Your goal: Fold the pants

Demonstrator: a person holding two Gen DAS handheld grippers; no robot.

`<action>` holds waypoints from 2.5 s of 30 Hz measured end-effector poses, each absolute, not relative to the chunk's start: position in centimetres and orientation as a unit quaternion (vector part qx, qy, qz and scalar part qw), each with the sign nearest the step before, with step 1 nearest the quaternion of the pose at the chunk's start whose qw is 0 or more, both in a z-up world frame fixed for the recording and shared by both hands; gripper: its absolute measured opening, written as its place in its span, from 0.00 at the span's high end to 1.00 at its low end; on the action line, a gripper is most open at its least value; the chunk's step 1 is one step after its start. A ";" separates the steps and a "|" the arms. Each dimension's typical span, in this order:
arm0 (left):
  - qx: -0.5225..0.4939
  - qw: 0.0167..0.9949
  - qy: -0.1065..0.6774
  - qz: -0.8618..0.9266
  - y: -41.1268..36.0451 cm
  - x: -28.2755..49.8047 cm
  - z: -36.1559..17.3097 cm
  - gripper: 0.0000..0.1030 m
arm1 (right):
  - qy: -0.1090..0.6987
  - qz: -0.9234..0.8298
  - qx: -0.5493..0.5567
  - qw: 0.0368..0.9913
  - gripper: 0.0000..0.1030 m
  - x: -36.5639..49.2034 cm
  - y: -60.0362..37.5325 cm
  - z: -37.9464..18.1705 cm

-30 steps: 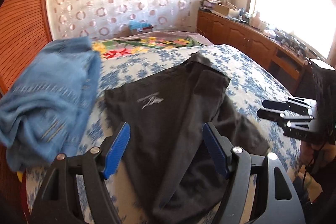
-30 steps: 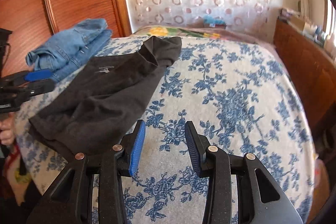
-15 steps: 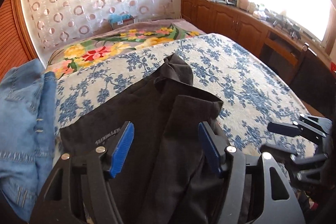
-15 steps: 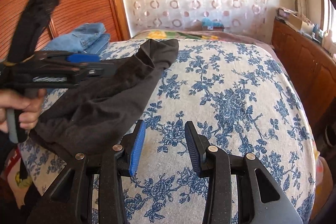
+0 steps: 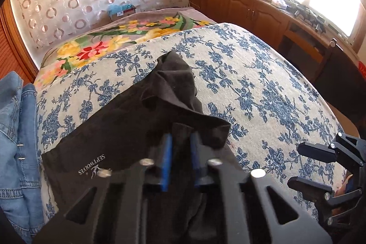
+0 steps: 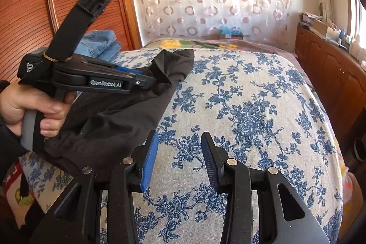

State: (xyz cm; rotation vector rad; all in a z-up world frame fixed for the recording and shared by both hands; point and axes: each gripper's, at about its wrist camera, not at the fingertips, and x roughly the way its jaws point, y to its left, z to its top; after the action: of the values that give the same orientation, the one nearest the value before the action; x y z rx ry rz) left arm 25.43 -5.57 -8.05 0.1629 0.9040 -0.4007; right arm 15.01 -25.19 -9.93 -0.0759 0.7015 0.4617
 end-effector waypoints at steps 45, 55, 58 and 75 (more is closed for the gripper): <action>0.025 0.926 0.361 -0.108 8.9 20.7 -3.6 0.35 | 0.345 0.222 -0.044 0.911 0.62 14.9 -25.0 -10.1; 0.039 0.924 0.360 -0.122 7.7 17.6 -4.9 0.35 | 0.344 0.224 -0.044 0.911 0.62 15.0 -25.0 -10.2; 0.046 0.924 0.359 -0.126 7.1 16.0 -5.3 0.35 | 0.345 0.225 -0.045 0.910 0.62 15.0 -25.0 -10.3; 0.040 0.920 0.371 -0.119 5.3 10.9 -7.9 0.35 | 0.354 0.233 -0.044 0.905 0.62 15.2 -24.9 -10.5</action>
State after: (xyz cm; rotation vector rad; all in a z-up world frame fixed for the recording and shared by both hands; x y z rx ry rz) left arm 10.95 5.30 -7.95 0.0813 0.7631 -0.2438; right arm 15.18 -24.91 -10.53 -0.0917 0.7309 0.4810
